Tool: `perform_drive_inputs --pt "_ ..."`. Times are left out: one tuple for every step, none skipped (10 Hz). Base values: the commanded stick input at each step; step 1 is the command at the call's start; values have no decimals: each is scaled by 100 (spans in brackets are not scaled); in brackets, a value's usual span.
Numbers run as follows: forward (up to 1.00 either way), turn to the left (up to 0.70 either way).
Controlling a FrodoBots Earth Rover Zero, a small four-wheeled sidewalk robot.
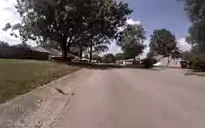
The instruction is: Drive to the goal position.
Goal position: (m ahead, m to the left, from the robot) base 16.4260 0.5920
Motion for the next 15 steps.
perform_drive_inputs --pt "100 0" --pt "100 0" --pt "100 0" --pt "100 0" --pt "100 0" --pt "100 0" --pt "100 0" --pt "100 0" --pt "100 0" --pt "100 0" --pt "100 0" --pt "100 0" --pt "100 0" --pt "100 0" --pt "100 0"
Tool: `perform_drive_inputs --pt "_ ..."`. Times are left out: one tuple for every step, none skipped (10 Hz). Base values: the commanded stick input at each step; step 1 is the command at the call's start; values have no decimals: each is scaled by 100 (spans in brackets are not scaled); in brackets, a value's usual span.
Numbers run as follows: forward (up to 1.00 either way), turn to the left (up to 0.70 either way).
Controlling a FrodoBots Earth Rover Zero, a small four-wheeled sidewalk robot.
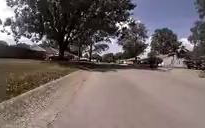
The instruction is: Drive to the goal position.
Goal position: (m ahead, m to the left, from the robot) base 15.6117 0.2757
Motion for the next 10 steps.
perform_drive_inputs --pt "100 0" --pt "100 0" --pt "100 0" --pt "100 0" --pt "100 0" --pt "100 0" --pt "100 0" --pt "100 0" --pt "100 0" --pt "100 0"
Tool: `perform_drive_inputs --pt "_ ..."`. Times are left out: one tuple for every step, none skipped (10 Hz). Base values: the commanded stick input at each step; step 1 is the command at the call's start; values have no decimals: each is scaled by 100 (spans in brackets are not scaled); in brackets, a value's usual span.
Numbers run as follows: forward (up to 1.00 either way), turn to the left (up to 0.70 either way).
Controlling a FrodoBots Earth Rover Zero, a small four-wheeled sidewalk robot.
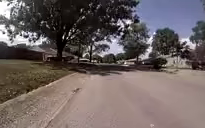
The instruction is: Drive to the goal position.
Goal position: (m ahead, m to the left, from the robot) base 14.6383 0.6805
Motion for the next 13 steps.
perform_drive_inputs --pt "100 0" --pt "100 0" --pt "100 0" --pt "100 0" --pt "100 0" --pt "100 0" --pt "100 0" --pt "100 0" --pt "100 0" --pt "100 0" --pt "100 0" --pt "100 0" --pt "100 0"
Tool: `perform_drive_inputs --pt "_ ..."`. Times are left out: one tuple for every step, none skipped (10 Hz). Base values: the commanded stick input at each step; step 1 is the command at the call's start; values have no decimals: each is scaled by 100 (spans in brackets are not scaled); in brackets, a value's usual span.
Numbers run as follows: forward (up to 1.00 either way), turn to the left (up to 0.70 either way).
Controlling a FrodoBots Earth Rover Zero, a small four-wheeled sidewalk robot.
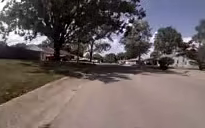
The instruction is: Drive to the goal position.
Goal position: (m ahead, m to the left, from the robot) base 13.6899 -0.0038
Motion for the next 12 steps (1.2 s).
perform_drive_inputs --pt "100 0" --pt "100 0" --pt "100 0" --pt "100 0" --pt "100 0" --pt "100 0" --pt "100 0" --pt "100 0" --pt "100 0" --pt "100 0" --pt "100 0" --pt "100 0"
